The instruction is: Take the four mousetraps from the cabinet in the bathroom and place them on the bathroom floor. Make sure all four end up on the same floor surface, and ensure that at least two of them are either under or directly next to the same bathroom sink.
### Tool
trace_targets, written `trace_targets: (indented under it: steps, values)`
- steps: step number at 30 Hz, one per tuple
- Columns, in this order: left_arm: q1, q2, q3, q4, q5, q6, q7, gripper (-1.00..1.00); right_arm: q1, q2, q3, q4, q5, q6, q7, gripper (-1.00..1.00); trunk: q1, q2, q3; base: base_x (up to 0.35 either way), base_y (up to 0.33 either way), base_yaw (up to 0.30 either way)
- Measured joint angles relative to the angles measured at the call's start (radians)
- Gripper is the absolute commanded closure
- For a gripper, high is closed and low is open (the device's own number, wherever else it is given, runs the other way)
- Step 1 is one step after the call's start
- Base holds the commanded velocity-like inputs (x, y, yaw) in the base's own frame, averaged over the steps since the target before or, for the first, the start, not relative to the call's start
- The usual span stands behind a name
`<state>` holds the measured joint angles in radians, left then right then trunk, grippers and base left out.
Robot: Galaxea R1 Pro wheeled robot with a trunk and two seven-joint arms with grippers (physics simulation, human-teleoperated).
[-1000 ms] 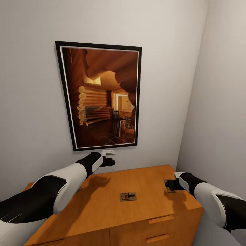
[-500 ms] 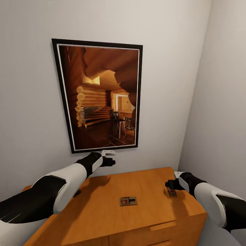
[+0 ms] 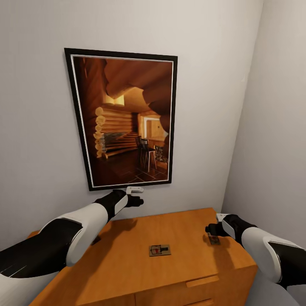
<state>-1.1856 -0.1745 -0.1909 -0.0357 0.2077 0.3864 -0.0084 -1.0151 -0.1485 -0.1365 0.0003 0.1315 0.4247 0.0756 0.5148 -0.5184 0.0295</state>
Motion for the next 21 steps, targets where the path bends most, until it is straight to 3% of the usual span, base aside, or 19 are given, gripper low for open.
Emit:
trace_targets:
  steps: [11,21]
  values:
    - [0.0,0.0,0.0,0.001,0.001,0.0,0.0,-1.0,0.0,0.0,0.0,0.0,0.001,0.0,0.0,-1.0,0.0,0.0,0.0,-0.149,0.0,0.0]
    - [0.0,0.0,0.0,0.0,0.0,-0.001,0.0,-1.0,0.0,0.0,0.0,0.0,0.001,0.0,0.0,-1.0,0.0,0.0,0.0,-0.038,0.0,0.0]
